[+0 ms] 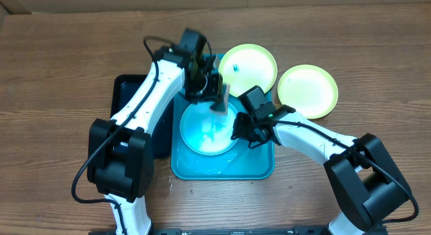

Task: Clean dirty plates on tray and stack at the side
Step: 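Keep scrubbing the light blue plate in circles with the left gripper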

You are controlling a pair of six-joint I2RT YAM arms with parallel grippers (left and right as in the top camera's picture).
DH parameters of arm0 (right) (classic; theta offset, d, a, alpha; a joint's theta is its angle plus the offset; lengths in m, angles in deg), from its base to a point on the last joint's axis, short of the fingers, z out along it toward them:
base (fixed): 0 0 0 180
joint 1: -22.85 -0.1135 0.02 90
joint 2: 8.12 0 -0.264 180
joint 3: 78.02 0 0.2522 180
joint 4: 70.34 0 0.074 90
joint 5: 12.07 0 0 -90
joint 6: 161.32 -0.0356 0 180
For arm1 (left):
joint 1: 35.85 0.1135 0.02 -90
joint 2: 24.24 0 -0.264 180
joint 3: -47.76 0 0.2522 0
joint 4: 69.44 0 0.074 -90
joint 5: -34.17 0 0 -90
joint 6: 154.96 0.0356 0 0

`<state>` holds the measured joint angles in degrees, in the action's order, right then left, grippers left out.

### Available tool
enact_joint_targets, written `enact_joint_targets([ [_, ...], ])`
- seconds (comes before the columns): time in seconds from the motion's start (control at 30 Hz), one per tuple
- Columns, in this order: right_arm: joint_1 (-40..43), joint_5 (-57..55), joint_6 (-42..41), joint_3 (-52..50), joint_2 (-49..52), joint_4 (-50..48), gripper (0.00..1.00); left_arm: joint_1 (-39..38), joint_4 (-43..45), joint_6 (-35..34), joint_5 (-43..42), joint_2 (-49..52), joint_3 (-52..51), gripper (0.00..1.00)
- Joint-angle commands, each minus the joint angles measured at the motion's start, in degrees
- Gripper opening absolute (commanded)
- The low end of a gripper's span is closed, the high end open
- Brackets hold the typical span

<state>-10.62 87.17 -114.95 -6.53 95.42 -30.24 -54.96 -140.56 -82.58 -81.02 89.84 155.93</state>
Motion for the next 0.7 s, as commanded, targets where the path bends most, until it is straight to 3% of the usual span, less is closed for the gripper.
enact_joint_targets([
  [0.0,-0.3,0.7,0.2,-0.4,-0.8,-0.4,0.04,-0.4,-3.3,1.4,9.6,-0.5,2.7,0.04],
  [0.13,-0.3,0.7,0.2,-0.4,-0.8,-0.7,0.04,-1.0,-4.7,1.4,13.6,-0.3,-1.2,0.04],
  [0.37,-0.3,0.7,0.2,-0.4,-0.8,-1.2,0.04,-1.6,0.9,0.7,19.6,-0.1,-12.8,0.04],
  [0.5,-0.3,0.7,0.2,-0.4,-0.8,-1.2,0.04,-1.6,5.2,-1.3,18.1,-0.1,-18.2,0.04],
  [0.67,-0.3,0.7,0.2,-0.4,-0.8,-1.2,0.04,-1.7,12.9,-1.3,5.4,-0.1,-22.8,0.04],
])
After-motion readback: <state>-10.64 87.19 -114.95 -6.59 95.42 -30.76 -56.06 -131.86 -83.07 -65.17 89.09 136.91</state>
